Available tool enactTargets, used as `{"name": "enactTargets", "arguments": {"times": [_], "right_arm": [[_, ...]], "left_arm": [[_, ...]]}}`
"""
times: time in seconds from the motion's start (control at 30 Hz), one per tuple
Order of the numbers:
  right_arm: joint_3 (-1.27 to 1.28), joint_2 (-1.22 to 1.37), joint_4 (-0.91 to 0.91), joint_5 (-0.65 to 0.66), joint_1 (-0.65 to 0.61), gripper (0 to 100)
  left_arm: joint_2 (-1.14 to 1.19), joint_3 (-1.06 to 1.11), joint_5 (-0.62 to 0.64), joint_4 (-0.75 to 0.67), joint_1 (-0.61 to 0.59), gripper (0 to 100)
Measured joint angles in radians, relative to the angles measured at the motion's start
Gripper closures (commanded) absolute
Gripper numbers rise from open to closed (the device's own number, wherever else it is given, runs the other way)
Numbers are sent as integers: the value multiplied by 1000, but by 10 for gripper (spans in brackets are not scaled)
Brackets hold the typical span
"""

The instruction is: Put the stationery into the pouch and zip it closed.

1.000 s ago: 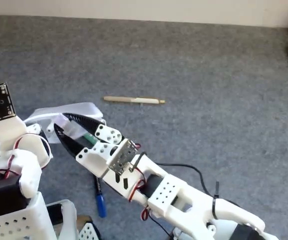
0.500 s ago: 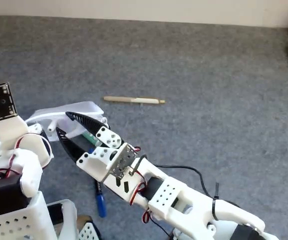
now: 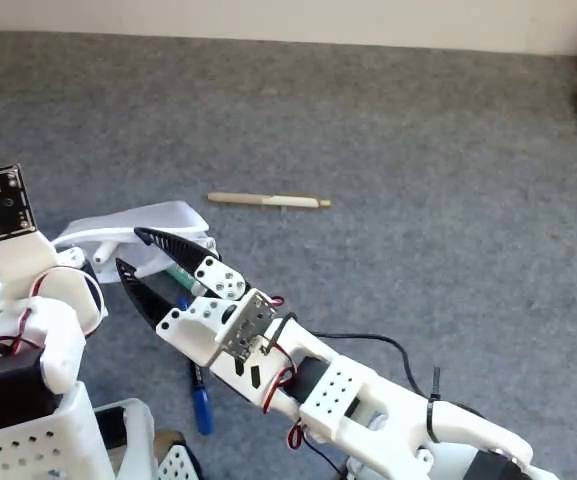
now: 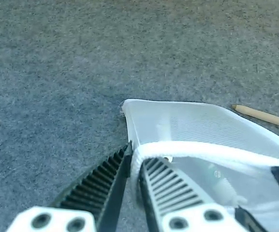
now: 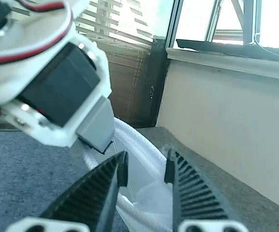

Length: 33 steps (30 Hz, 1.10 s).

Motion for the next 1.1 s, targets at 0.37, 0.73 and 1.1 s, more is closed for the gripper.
{"name": "enactTargets", "arguments": {"times": [0.37, 0.73, 1.1], "right_arm": [[83, -227, 160, -2, 2, 875], [72, -422, 546, 0, 2, 875], [-209, -428, 1045, 0, 132, 875]], "left_arm": [[0, -2, 0, 0, -2, 994], [0, -2, 0, 0, -74, 994], [0, -2, 2, 0, -184, 994]]}}
